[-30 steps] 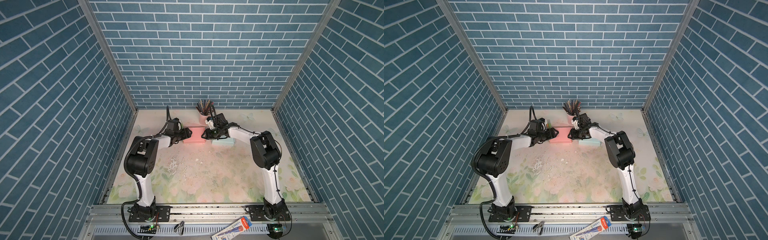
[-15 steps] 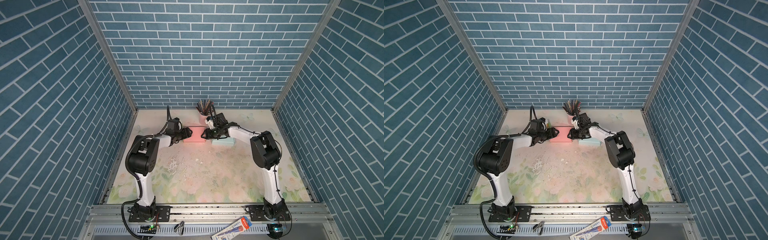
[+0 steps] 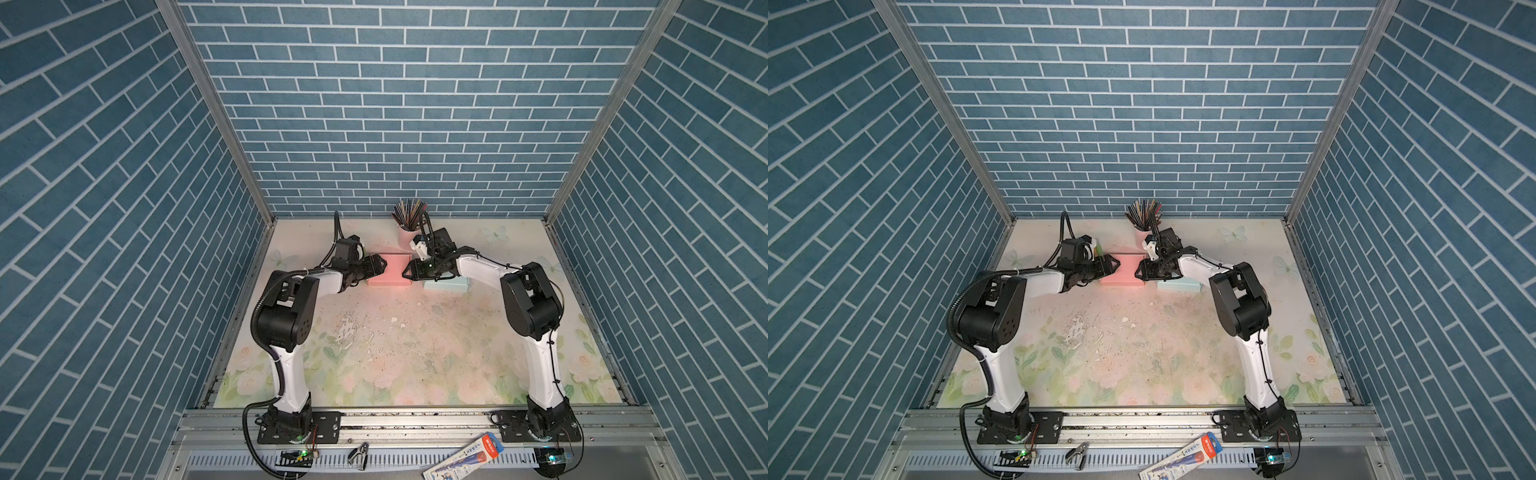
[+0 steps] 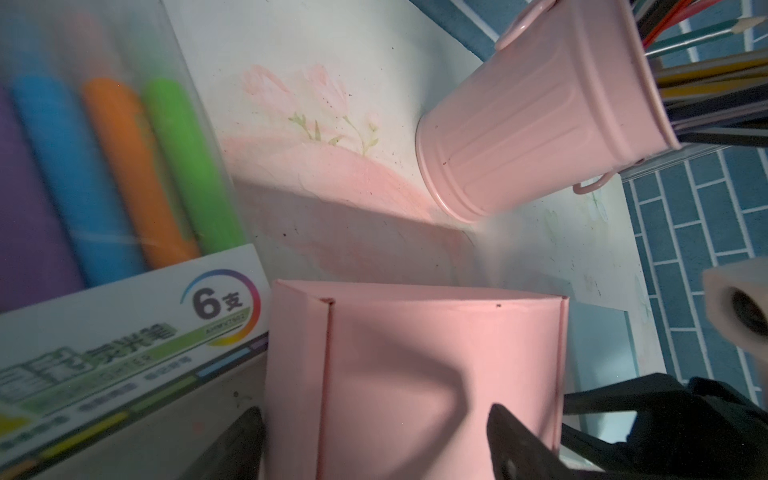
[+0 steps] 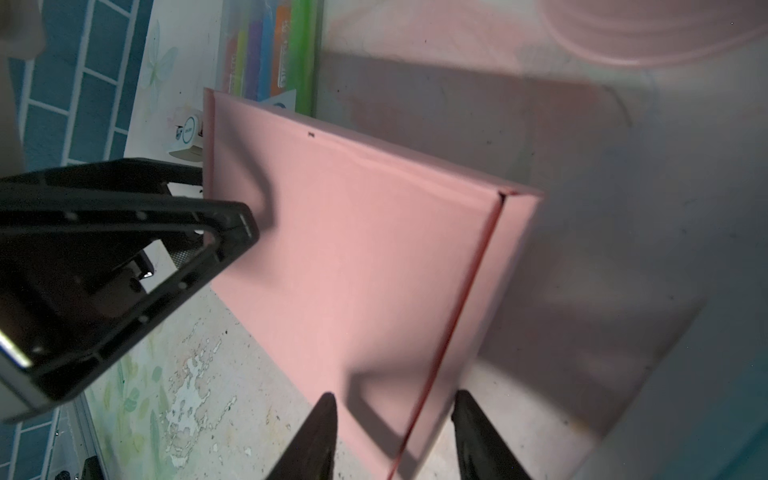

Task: Fold the paper box
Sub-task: 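Press both grippers against the pink box's sides, aligning it next to the light-blue box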

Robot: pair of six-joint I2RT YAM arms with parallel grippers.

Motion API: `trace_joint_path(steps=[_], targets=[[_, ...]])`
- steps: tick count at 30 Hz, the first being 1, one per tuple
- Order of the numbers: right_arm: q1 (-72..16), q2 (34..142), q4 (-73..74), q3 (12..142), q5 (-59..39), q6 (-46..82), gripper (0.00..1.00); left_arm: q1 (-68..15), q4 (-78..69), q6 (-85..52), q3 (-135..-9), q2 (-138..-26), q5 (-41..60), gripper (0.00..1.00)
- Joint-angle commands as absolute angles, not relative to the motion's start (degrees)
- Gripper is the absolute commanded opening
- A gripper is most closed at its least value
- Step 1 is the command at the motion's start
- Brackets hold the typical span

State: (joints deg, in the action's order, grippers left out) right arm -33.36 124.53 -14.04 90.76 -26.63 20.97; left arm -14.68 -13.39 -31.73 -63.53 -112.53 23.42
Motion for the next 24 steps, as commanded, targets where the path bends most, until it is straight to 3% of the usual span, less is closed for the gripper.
trace_joint_path(steps=[1,15,24], targets=[[-33.93,121.61,-12.59,90.08,-26.74,20.16,0.49,-15.47,-14.24,-32.2,-64.34,-112.35,25.27,0.86],[-33.02,117.98,-10.5,86.39,-24.01,21.55,0.65,-15.38,-12.62,-31.9,-63.54,-109.87,22.29,0.88],[-32.67,115.91,-10.4,85.0,-23.34,21.53,0.66,-15.34,-11.56,-31.95,-62.89,-107.97,20.55,0.88]])
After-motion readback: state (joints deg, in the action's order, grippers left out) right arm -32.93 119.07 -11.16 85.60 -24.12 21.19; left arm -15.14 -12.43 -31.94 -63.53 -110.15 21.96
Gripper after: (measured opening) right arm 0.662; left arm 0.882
